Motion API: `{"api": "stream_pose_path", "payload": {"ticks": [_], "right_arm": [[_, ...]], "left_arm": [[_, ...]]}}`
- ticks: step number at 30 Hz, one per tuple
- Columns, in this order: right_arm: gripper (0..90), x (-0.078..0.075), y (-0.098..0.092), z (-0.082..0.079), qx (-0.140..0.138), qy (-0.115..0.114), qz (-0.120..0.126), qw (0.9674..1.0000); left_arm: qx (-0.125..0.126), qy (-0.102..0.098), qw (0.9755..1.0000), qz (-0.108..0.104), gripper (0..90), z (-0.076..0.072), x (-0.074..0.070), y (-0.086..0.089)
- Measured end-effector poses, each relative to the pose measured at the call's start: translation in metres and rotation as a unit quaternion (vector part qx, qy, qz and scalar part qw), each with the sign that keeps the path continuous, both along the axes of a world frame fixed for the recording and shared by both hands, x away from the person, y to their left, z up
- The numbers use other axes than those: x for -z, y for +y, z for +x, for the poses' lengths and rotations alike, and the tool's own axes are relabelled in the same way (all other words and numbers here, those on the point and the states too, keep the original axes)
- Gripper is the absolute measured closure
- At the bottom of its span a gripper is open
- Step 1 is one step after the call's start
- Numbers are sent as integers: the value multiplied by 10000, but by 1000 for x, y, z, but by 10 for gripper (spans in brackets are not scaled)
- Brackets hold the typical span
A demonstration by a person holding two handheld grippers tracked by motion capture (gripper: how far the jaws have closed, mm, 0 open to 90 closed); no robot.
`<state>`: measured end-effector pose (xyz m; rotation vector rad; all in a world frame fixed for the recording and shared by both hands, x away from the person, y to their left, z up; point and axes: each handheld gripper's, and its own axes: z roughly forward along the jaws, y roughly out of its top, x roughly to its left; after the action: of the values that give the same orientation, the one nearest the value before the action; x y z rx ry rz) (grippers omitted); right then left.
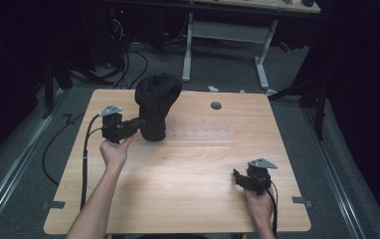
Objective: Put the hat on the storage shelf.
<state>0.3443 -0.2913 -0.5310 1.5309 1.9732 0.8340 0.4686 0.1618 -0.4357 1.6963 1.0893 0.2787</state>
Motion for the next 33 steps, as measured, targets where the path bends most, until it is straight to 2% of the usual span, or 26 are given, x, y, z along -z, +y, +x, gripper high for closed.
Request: {"api": "stream_pose_path", "payload": {"ticks": [5,7,9,15,22,33], "right_arm": [[353,0,0,0,0,0,-1,10000],[353,0,0,0,0,0,-1,10000],[353,0,0,0,0,0,0,10000],[353,0,0,0,5,-2,2,10000],[353,0,0,0,5,-1,2,10000],[353,0,0,0,5,-2,3,10000]], "left_arm": [[-95,22,9999,132,543,-3,-1,1],[-114,-36,9996,271,507,-6,-3,1],[-88,-31,9995,306,477,-8,-5,1],[-63,42,9994,324,449,-16,-7,8],[-22,30,9996,283,428,-29,-9,16],[27,103,9994,326,410,-46,-4,24]]}}
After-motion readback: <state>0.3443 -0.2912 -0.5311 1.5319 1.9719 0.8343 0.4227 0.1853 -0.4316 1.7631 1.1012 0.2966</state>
